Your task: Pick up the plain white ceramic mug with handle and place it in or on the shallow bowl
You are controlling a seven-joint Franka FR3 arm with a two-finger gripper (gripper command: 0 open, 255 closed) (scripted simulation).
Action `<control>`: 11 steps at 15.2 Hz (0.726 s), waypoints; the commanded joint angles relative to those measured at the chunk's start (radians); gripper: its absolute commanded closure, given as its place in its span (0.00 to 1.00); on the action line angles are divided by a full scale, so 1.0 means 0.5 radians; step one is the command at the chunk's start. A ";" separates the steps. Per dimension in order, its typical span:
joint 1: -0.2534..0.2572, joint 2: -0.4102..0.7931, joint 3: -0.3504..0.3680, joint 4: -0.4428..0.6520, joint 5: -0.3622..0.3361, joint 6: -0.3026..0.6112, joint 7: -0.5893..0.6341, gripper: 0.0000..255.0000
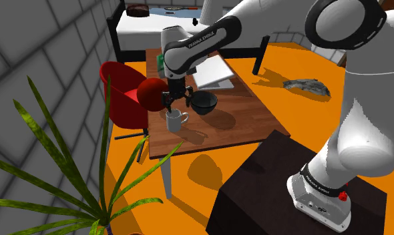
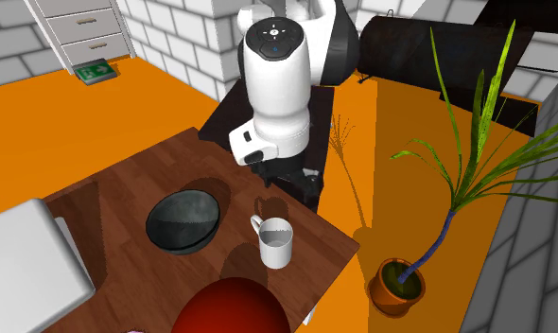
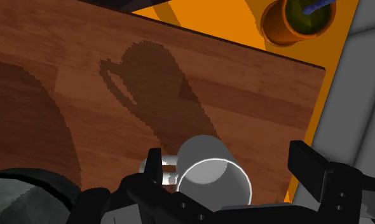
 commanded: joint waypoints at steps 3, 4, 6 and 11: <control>0.054 0.337 -0.031 0.373 -0.051 -0.048 0.073 0.00; 0.068 0.427 -0.039 0.480 -0.061 -0.067 0.089 0.00; 0.098 0.615 -0.056 0.713 -0.078 -0.119 0.117 0.00; 0.112 0.716 -0.065 0.747 -0.086 -0.053 0.128 0.00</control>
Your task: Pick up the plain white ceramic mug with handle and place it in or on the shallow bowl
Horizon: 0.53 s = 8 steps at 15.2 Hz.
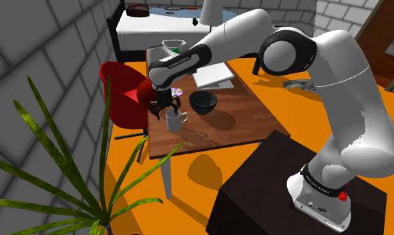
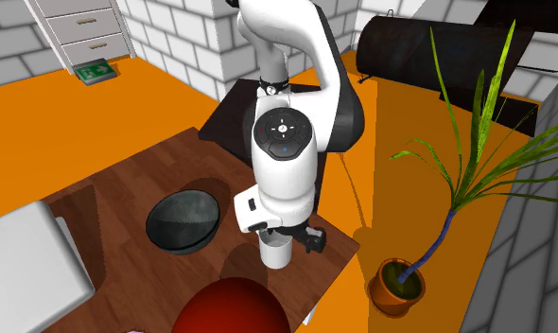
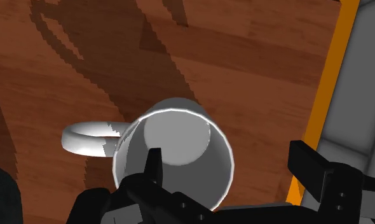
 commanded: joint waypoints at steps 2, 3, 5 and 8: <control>0.004 0.042 -0.003 -0.010 -0.004 0.054 0.001 0.00; 0.005 0.053 -0.004 -0.020 -0.005 0.074 0.002 0.00; 0.005 0.060 -0.005 -0.025 -0.006 0.085 0.003 0.00; 0.005 0.060 -0.005 -0.024 -0.006 0.085 0.003 0.00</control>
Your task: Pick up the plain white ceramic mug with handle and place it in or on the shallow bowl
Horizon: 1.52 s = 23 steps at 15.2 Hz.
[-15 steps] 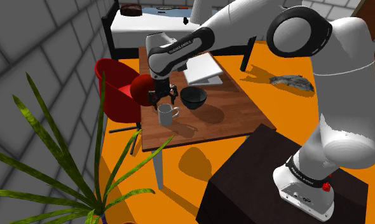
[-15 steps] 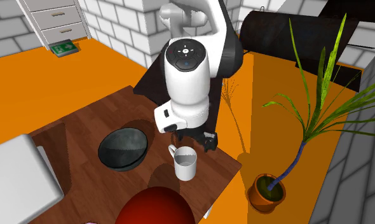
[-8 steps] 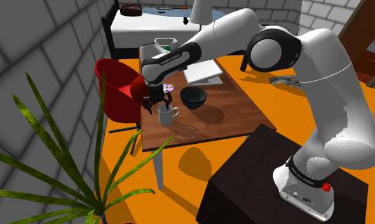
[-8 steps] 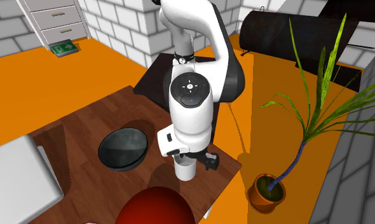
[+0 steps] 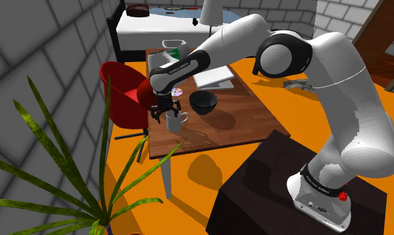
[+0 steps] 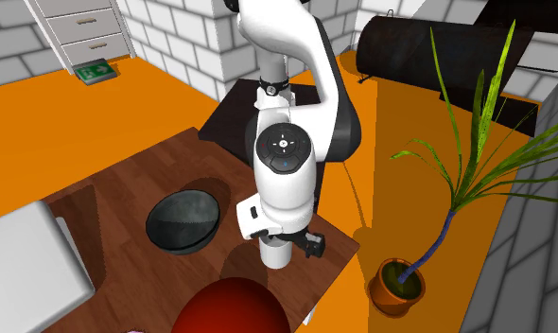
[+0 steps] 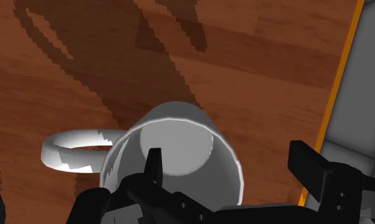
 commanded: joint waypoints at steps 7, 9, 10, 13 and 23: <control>0.000 0.000 0.000 -0.001 0.000 0.002 0.000 1.00; 0.000 0.000 0.000 -0.001 0.000 0.002 0.000 1.00; 0.000 0.000 0.000 -0.001 0.000 0.002 0.000 1.00; 0.000 0.000 0.000 -0.001 0.000 0.002 0.000 1.00; -0.008 -0.156 0.013 0.012 0.014 -0.167 0.003 1.00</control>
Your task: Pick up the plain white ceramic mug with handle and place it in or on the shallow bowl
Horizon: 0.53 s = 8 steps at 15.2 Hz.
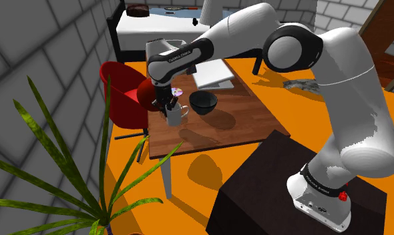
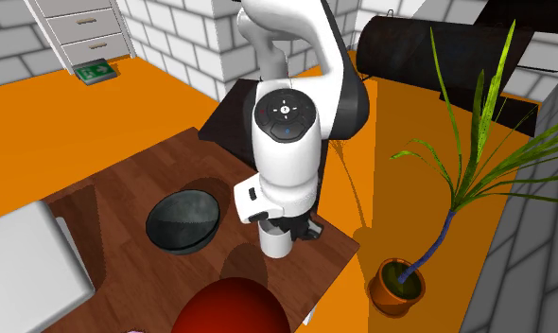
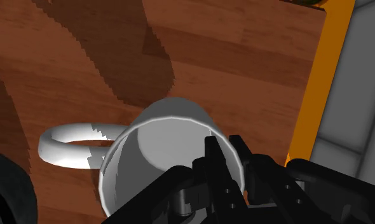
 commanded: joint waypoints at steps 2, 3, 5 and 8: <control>-0.005 -0.044 0.003 0.009 0.004 -0.054 -0.002 1.00; -0.005 -0.058 0.004 0.014 0.005 -0.073 -0.002 1.00; -0.007 -0.083 0.006 0.027 0.008 -0.111 -0.001 1.00; -0.008 -0.119 0.009 0.051 0.012 -0.169 0.000 1.00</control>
